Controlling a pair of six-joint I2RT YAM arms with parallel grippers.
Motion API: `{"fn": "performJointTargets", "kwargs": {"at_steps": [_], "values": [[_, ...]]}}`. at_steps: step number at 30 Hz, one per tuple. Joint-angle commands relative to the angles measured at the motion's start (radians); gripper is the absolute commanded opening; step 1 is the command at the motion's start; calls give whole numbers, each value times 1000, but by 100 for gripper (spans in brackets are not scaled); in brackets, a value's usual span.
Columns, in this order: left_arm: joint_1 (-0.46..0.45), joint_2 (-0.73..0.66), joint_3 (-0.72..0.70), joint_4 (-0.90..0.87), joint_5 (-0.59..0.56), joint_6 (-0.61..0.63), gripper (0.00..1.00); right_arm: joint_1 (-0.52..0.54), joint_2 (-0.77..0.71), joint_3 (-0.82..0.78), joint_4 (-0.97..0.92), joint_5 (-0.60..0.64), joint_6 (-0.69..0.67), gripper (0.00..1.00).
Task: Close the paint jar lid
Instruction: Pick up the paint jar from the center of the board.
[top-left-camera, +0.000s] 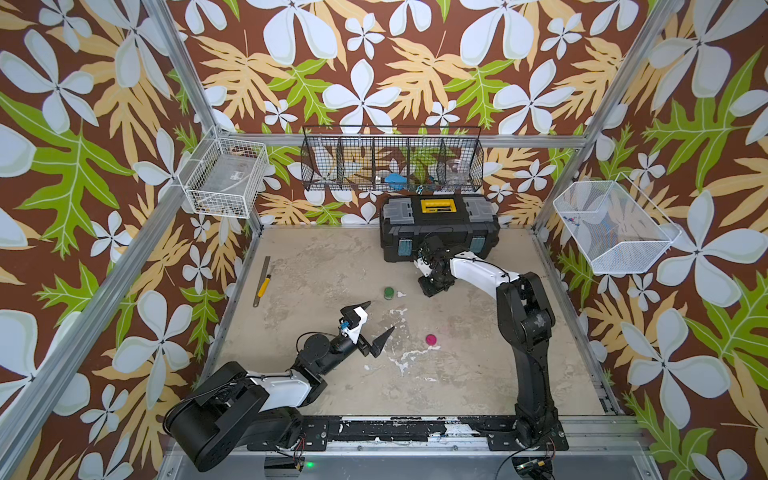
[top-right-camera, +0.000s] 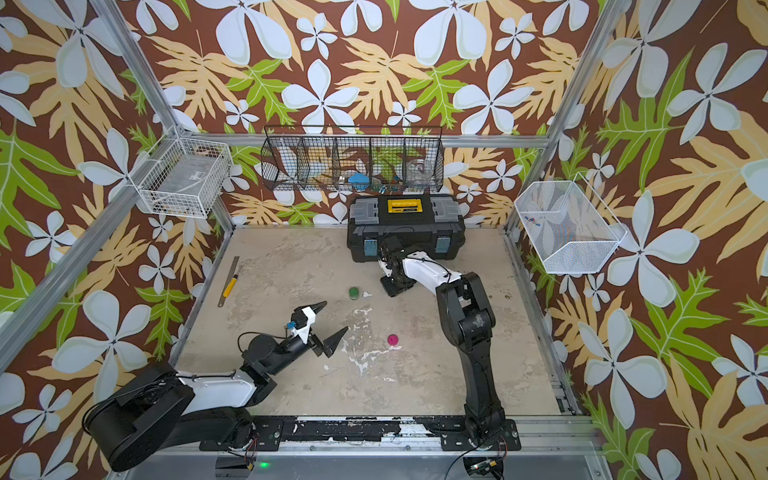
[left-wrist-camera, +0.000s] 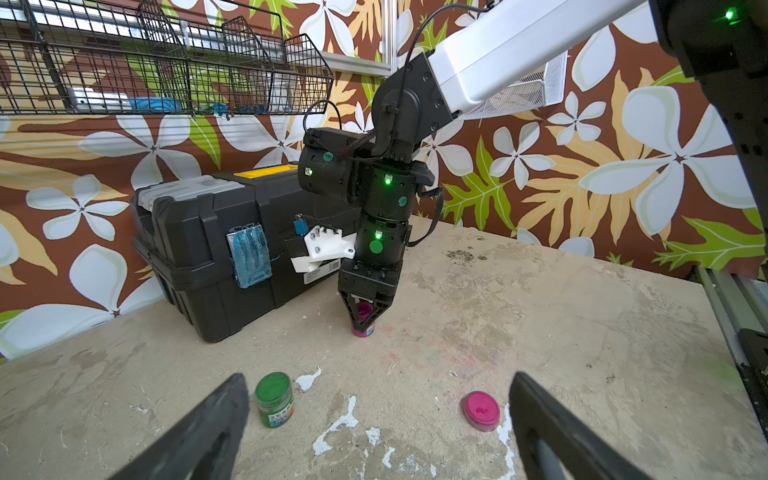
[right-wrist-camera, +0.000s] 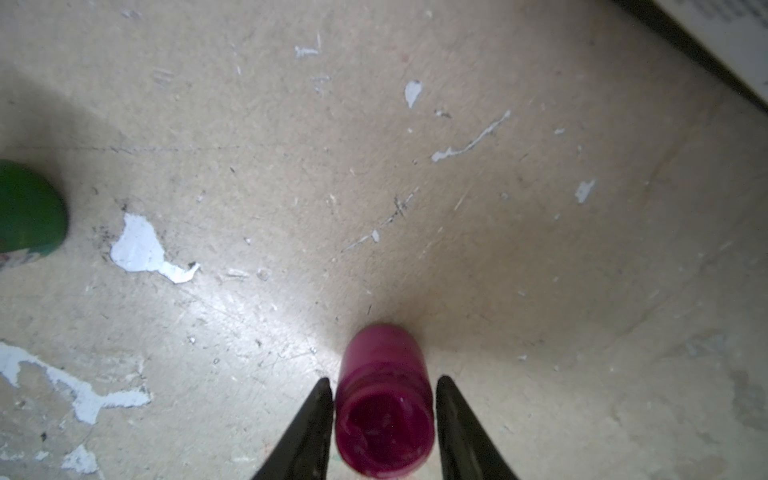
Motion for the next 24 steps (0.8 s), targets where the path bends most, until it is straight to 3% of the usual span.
{"fn": "performJointTargets", "kwargs": {"at_steps": [1, 24], "values": [[0, -1, 6, 7, -1, 2, 98, 0, 6, 7, -4, 6, 15, 42], [1, 10, 6, 18, 5, -1, 100, 0, -38, 9, -25, 8, 16, 27]]}}
